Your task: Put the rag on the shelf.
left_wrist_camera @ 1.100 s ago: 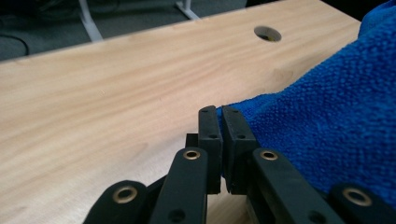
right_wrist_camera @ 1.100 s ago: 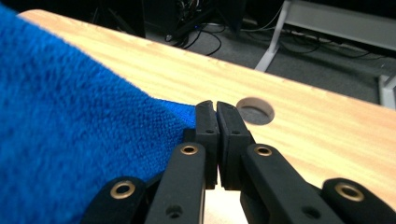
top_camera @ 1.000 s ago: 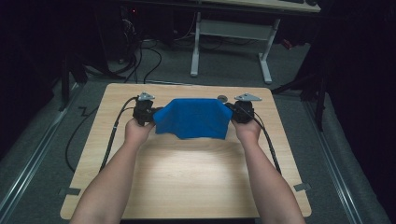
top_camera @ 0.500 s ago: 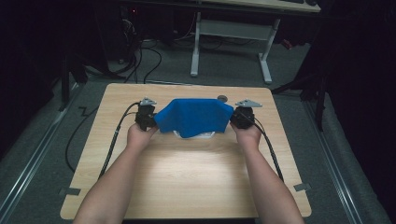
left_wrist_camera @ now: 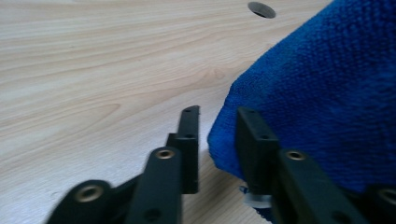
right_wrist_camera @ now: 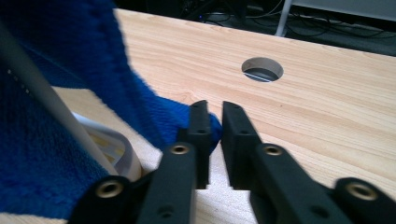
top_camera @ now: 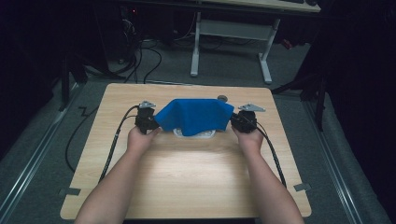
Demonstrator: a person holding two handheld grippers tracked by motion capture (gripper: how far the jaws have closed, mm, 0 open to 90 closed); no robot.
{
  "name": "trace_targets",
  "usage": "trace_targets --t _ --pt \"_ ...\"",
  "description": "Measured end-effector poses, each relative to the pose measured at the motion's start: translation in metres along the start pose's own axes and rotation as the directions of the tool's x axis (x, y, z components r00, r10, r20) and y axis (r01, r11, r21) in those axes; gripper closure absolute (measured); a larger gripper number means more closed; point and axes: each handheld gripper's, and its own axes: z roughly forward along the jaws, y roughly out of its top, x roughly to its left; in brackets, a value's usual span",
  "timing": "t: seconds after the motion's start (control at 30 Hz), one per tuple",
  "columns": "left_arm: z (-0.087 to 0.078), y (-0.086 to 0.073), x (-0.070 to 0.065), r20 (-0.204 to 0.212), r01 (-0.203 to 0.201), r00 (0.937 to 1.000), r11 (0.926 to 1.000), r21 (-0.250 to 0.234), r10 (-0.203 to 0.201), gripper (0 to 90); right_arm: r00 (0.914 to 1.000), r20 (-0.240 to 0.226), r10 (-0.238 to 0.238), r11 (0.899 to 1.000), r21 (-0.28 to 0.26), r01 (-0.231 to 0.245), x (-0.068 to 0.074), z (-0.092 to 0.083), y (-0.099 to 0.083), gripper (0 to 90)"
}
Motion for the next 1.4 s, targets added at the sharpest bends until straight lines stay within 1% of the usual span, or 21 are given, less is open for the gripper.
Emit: trace_targets --t 0.07,0.13,0.23,0.3,0.37,0.5,0.57,0.63,0.67,0.73,0.77,0.9,0.97,1.07,1.17,1.23,1.27,1.3,1.33,1.4 --pt "-0.003 0.000 0.000 -0.027 -0.001 0.9996 0.9999 -0.013 0.001 65.0 0.9999 0.006 0.014 1.000 -0.004 -0.014 -0.001 -0.001 0.001 77.7" --pt "-0.006 0.000 0.000 -0.042 -0.001 0.9991 0.9998 -0.022 0.001 64.0 0.9997 0.011 0.022 1.000 -0.008 -0.022 -0.002 -0.003 0.002 75.8" --pt "-0.011 0.001 0.002 -0.056 -0.005 0.9984 0.9997 -0.022 0.004 62.3 0.9997 0.021 0.014 1.000 -0.019 -0.014 -0.001 -0.006 0.005 74.4" --pt "-0.015 0.003 0.002 -0.066 -0.002 0.9978 0.9992 -0.039 0.000 60.8 0.9996 0.026 0.014 1.000 -0.026 -0.014 -0.002 -0.009 0.006 73.2" --pt "-0.019 0.004 0.003 -0.079 -0.009 0.9969 0.9989 -0.045 0.005 59.4 0.9995 0.030 0.006 1.000 -0.030 -0.006 -0.002 -0.011 0.008 71.7" --pt "-0.025 0.005 0.005 -0.106 -0.027 0.9941 0.9985 -0.048 0.022 57.0 0.9992 0.039 -0.006 0.999 -0.033 0.007 -0.003 -0.014 0.010 68.4" --pt "-0.028 0.006 0.005 -0.124 -0.040 0.9917 0.9982 -0.044 0.034 54.0 0.9993 0.038 -0.001 1.000 -0.031 0.002 -0.005 -0.016 0.011 65.3" --pt "-0.033 0.005 0.004 -0.142 -0.051 0.9891 0.9969 -0.060 0.042 52.0 0.9992 0.040 -0.002 1.000 -0.024 0.003 -0.006 -0.017 0.011 64.1" --pt "-0.035 0.004 0.003 -0.147 -0.049 0.9883 0.9963 -0.071 0.038 51.0 0.9991 0.042 -0.007 1.000 -0.021 0.008 -0.006 -0.018 0.010 63.2" --pt "-0.039 0.001 0.004 -0.153 -0.042 0.9878 0.9956 -0.084 0.028 50.0 0.9987 0.047 -0.017 1.000 -0.017 0.018 -0.006 -0.020 0.010 62.1" --pt "-0.040 0.000 0.005 -0.158 -0.043 0.9871 0.9953 -0.086 0.029 49.5 0.9983 0.054 -0.024 1.000 -0.015 0.025 -0.006 -0.022 0.010 61.5" --pt "-0.049 -0.007 0.007 -0.185 -0.064 0.9815 0.9944 -0.084 0.048 48.8 0.9970 0.071 -0.029 0.999 -0.024 0.031 -0.008 -0.028 0.011 62.8" --pt "-0.053 -0.010 0.008 -0.185 -0.059 0.9819 0.9937 -0.096 0.040 48.6 0.9966 0.078 -0.023 0.999 -0.035 0.026 -0.009 -0.032 0.012 62.8" --pt "-0.059 -0.016 0.009 -0.193 -0.055 0.9807 0.9931 -0.104 0.034 48.4 0.9955 0.086 -0.038 0.998 -0.048 0.042 -0.009 -0.037 0.013 62.4" --pt "-0.062 -0.022 0.009 -0.200 -0.053 0.9793 0.9932 -0.103 0.032 47.9 0.9941 0.094 -0.053 0.997 -0.049 0.058 -0.008 -0.041 0.013 59.6" --pt "-0.066 -0.027 0.008 -0.197 -0.043 0.9802 0.9929 -0.111 0.021 47.8 0.9939 0.096 -0.053 0.996 -0.070 0.060 -0.008 -0.045 0.009 56.6" --pt "-0.067 -0.029 0.007 -0.195 -0.041 0.9805 0.9928 -0.112 0.019 47.8 0.9932 0.102 -0.057 0.995 -0.071 0.064 -0.008 -0.046 0.007 55.8" --pt "-0.068 -0.031 0.006 -0.193 -0.043 0.9810 0.9934 -0.106 0.022 47.8 0.9929 0.103 -0.059 0.996 -0.060 0.065 -0.008 -0.048 0.006 54.7" --pt "-0.069 -0.034 0.004 -0.198 -0.049 0.9797 0.9937 -0.101 0.028 47.5 0.9925 0.105 -0.064 0.996 -0.051 0.069 -0.008 -0.049 0.005 53.8" --pt "-0.073 -0.040 -0.001 -0.197 -0.060 0.9796 0.9925 -0.106 0.038 47.3 0.9894 0.112 -0.092 0.994 -0.041 0.097 -0.006 -0.054 0.001 52.7"
